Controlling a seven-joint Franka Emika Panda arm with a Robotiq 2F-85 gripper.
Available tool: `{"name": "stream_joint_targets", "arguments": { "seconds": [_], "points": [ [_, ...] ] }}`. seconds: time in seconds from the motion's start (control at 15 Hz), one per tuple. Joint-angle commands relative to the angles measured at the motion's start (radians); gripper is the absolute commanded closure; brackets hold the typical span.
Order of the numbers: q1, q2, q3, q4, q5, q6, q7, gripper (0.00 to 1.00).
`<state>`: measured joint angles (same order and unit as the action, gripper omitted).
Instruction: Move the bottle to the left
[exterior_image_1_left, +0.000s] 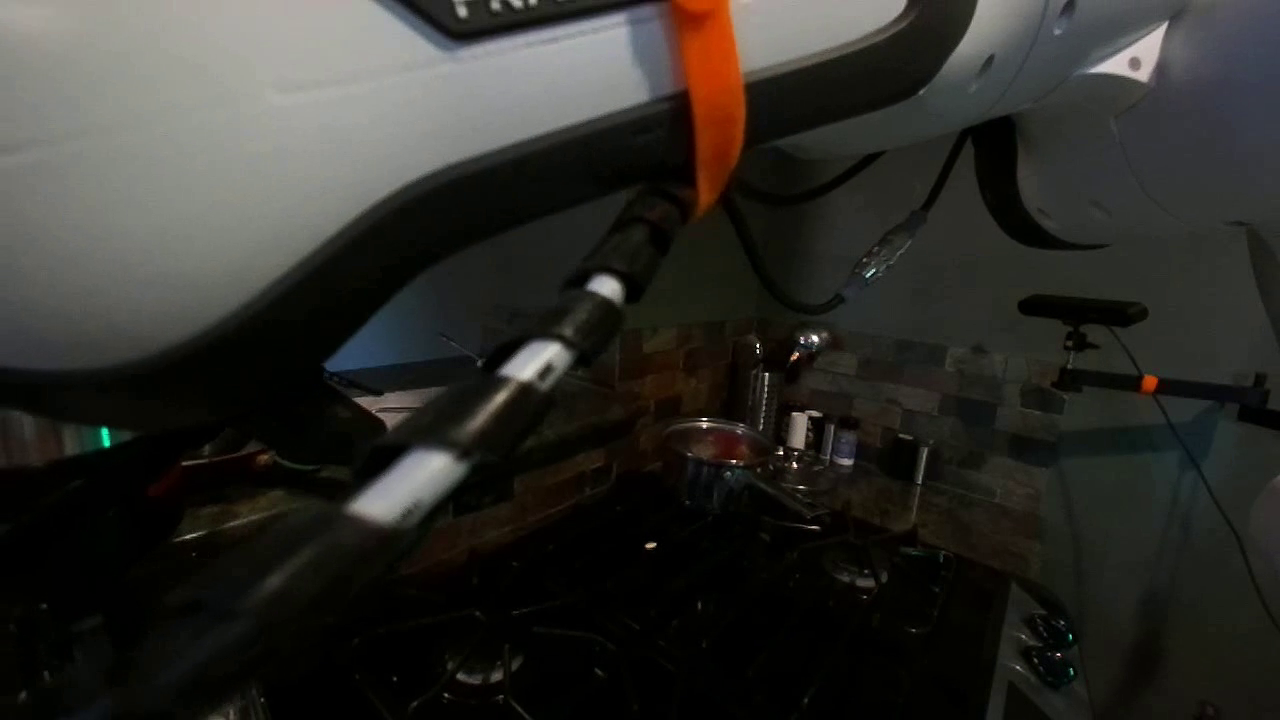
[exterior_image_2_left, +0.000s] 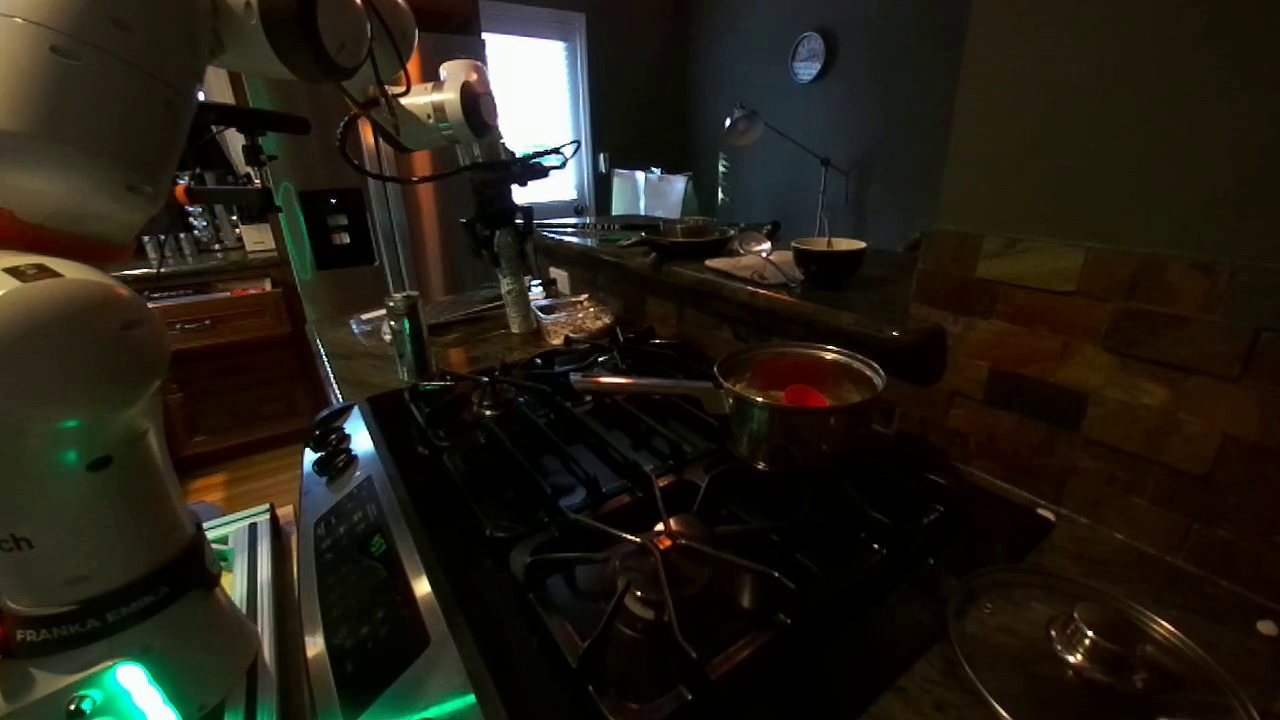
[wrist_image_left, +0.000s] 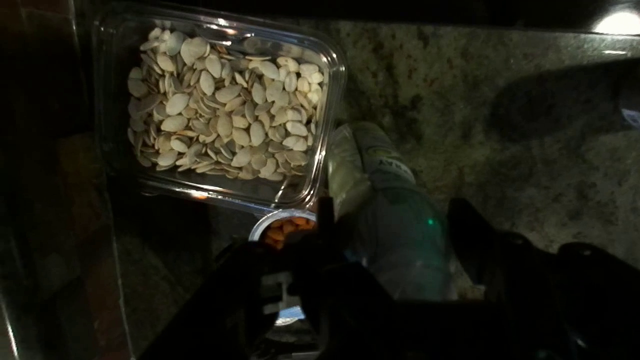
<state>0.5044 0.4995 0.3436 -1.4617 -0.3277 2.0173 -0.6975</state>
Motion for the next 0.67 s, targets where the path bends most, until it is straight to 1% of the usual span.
{"name": "stream_joint_targets", "arguments": {
  "seconds": [0.0,0.07,0.2,0.6],
  "points": [
    [-0.002,-0.002,-0.007,-0.022,-0.013,0.010,0.041,0.67],
    [-0.007,0.003,0.003,-0.018,0.002,-0.010,0.010,0.67],
    [-0.013,-0.001,0.014,-0.032,0.017,0.005,-0.004,0.67],
    [-0.008,0.002,0.033,-0.039,0.027,-0.009,-0.010,0.67]
  ]
}}
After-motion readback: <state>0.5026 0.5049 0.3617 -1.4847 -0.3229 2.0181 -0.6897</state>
